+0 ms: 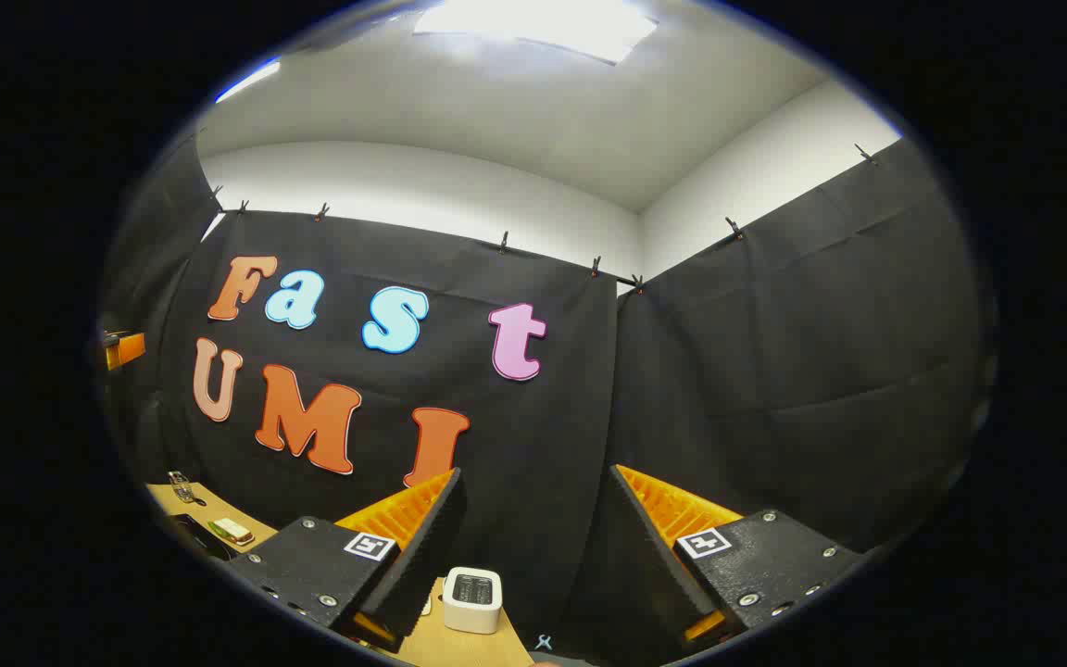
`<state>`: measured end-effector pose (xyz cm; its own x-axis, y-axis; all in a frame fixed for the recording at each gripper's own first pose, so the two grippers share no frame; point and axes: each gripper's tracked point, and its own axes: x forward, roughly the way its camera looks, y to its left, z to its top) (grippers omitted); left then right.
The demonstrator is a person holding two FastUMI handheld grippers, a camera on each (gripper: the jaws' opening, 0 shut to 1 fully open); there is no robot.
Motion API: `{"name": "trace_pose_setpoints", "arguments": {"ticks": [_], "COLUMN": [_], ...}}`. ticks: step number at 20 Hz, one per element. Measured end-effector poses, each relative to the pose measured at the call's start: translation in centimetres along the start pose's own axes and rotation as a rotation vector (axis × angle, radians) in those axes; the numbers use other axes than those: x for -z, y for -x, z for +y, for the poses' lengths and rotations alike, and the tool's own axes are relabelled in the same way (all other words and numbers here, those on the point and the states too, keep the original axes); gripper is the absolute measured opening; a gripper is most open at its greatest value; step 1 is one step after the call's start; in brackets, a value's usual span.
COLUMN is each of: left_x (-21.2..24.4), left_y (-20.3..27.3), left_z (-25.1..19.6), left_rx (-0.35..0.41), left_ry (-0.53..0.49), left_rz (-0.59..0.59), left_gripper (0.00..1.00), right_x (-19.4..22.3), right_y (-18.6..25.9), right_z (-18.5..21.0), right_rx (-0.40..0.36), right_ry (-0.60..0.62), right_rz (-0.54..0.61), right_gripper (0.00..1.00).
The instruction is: First push the handle of the pot to place it horizontally, then grasp the pot with both hands and set it on the induction cooktop.
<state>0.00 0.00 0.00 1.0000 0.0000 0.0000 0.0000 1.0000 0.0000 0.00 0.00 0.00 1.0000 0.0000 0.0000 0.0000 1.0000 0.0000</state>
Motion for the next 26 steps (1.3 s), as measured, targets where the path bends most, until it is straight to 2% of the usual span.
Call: {"name": "trace_pose_setpoints", "arguments": {"ticks": [8, 10, 12, 19, 23, 26], "left_x": [1.4, 1.8, 1.8, 2.7, 4.6, 5.1], "left_y": [-2.0, -2.1, -2.0, -2.9, -3.2, -3.2], "left_z": [0.0, -0.1, -0.4, -0.1, -0.8, -0.3], "left_rx": [0.062, 0.089, 0.117, 0.124, 0.147, 0.124], "left_ry": [-0.029, -0.017, 0.001, -0.009, 0.043, 0.026], "left_rz": [0.019, 0.023, 0.018, 0.021, 0.081, 0.097], "left_gripper": [0.96, 0.96, 0.96, 0.96, 0.96, 0.96], "right_x": [-0.1, -0.1, -0.1, 0.0, 0.5, 1.3], "right_y": [0.5, 1.0, 1.3, 1.7, 1.7, 1.8], "right_z": [1.4, 2.0, 1.3, 0.3, 0.1, -0.1], "right_rx": [0.025, 0.005, 0.02, 0.064, 0.074, 0.071], "right_ry": [0.006, 0.025, 0.051, 0.043, 0.059, 0.059], "right_rz": [0.005, -0.002, -0.006, -0.001, 0.008, 0.023], "right_gripper": [0.95, 0.95, 0.95, 0.95, 0.95, 0.95]}}
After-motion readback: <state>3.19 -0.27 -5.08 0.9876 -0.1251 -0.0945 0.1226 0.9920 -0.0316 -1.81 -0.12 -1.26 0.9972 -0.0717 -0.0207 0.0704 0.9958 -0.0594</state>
